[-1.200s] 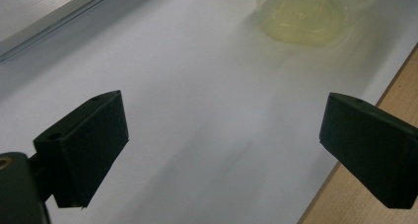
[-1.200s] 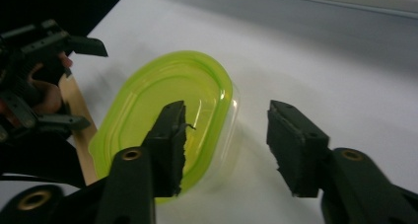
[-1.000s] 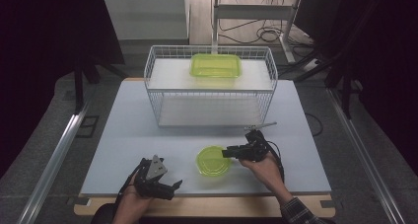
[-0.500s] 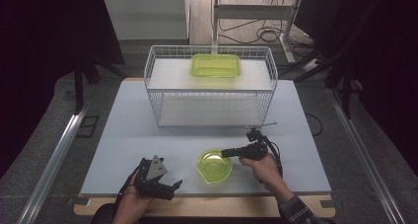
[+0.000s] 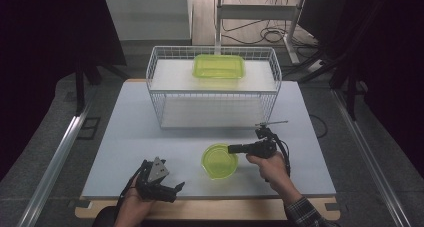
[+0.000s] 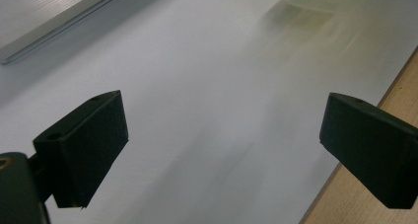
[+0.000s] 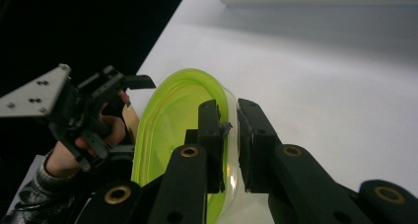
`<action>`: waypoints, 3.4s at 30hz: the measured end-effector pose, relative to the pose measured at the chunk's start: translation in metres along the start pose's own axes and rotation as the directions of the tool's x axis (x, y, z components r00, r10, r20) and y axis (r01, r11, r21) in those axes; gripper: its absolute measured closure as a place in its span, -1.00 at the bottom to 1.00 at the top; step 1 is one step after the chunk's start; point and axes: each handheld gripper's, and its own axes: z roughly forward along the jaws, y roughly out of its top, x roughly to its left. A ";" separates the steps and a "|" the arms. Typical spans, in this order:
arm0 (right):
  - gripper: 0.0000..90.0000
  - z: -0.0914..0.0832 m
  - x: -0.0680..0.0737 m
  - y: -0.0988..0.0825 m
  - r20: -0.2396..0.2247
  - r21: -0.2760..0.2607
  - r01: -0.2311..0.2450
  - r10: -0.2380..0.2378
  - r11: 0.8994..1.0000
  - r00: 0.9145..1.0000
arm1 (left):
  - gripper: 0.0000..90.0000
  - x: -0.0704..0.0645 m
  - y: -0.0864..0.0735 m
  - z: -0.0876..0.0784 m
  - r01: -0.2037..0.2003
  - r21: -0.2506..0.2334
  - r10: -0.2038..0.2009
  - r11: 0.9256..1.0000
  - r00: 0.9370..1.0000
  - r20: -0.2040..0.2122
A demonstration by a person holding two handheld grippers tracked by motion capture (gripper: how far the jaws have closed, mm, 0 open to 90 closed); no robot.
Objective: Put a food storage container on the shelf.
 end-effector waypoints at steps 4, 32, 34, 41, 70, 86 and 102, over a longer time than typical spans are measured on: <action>0.80 -0.006 0.003 0.005 -0.013 -0.022 0.001 -0.001 1.000 1.000 | -0.91 0.000 0.000 0.000 0.001 -0.001 -0.001 1.000 1.000 -0.001; 0.80 -0.041 0.033 0.048 -0.032 -0.142 0.042 -0.047 0.989 0.998 | -0.94 0.004 0.000 -0.005 0.046 -0.063 -0.044 0.997 0.998 0.036; 0.80 -0.042 0.034 0.049 -0.034 -0.145 0.040 -0.045 0.989 0.998 | -0.94 0.005 0.000 -0.005 0.050 -0.069 -0.047 0.996 0.998 0.042; 0.81 -0.048 0.038 0.057 -0.044 -0.162 0.026 -0.034 0.986 0.998 | -0.95 0.004 0.000 -0.006 0.045 -0.076 -0.041 0.996 0.998 0.046; 0.80 -0.081 0.076 0.128 -0.059 -0.272 0.042 -0.061 0.961 0.996 | -0.96 0.004 0.000 -0.007 0.045 -0.098 -0.039 0.994 0.997 0.068; 0.80 -0.080 0.093 0.177 0.009 -0.359 0.050 -0.050 0.932 0.999 | -0.96 0.004 0.000 -0.007 0.049 -0.097 -0.042 0.994 0.997 0.070; 0.80 -0.064 0.085 0.216 0.122 -0.429 0.045 0.008 0.902 0.992 | -0.96 0.004 0.000 -0.007 0.043 -0.094 -0.037 0.995 0.997 0.071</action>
